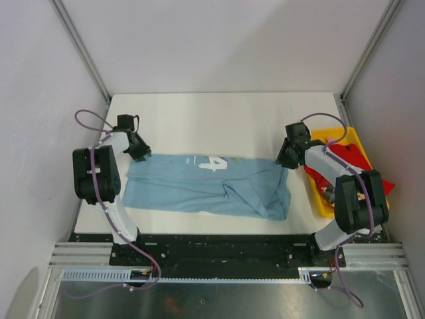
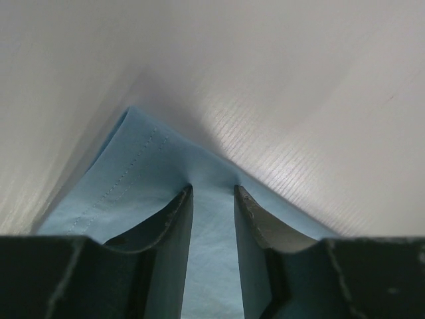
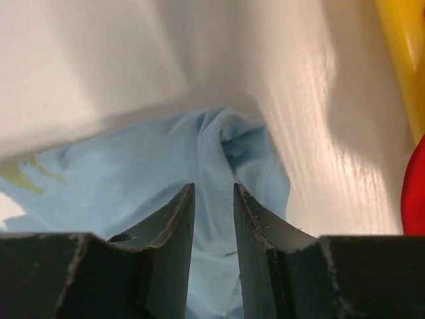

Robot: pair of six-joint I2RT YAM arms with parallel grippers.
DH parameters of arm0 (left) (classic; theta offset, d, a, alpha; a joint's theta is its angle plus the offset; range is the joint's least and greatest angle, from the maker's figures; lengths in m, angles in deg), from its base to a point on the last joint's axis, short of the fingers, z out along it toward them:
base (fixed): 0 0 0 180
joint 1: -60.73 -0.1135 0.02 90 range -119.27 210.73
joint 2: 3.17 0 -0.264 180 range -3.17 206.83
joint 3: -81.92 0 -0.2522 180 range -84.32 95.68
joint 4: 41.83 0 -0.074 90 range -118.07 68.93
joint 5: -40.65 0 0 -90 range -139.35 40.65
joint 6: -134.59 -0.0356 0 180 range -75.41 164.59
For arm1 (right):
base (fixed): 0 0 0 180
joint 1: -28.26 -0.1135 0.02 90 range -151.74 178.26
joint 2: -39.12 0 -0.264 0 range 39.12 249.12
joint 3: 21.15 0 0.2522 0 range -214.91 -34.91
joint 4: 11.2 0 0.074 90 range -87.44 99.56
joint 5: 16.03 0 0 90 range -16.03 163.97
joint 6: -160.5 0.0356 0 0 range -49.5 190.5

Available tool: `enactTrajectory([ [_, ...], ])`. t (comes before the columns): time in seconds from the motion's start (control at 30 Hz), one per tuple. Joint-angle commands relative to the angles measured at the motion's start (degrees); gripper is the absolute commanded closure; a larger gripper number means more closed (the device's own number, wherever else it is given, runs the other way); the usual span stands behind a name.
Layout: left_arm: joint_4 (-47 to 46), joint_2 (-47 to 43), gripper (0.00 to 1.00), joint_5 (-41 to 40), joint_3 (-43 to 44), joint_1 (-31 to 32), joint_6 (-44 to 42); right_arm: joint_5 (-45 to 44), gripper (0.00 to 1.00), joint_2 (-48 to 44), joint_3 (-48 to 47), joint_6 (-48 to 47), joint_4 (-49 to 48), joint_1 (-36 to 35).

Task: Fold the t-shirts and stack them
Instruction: Fold the other side of the tshirt into a rectangle

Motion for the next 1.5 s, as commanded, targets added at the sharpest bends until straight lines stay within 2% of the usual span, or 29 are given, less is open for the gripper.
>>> enactTrajectory([
  [0.0,1.5,3.1,0.63,-3.9,-1.2,-1.4,1.9,-4.5,0.66,4.2,-3.1,-2.0,-2.1,0.8],
  [0.17,1.5,3.2,0.63,-4.2,-1.2,-1.7,2.1,-4.2,0.69,8.1,-4.0,-2.3,-4.1,1.2],
  [0.53,1.6,2.6,0.62,-4.7,-1.4,-2.1,3.4,-5.1,0.97,6.7,-4.4,-1.8,-1.8,2.4],
  [0.7,1.7,2.5,0.62,-4.9,-1.4,-2.3,4.0,-6.2,1.00,4.8,-4.4,-1.8,0.5,3.9],
  [0.9,1.7,2.6,0.62,-4.6,-1.3,-2.3,3.8,-3.8,0.97,6.2,-4.3,-2.0,-0.5,4.8],
  [1.13,1.7,2.1,0.60,-1.5,-0.3,-2.4,2.6,-1.1,0.78,4.6,-5.2,-2.6,0.0,3.7],
  [1.3,1.7,-0.2,0.52,1.3,1.1,-2.1,1.5,-2.1,0.66,0.3,-6.0,-2.6,3.4,0.9],
  [1.47,1.9,-3.8,0.50,2.9,1.3,-1.6,0.5,-2.7,0.70,-3.6,-6.0,-1.3,6.2,-6.4],
])
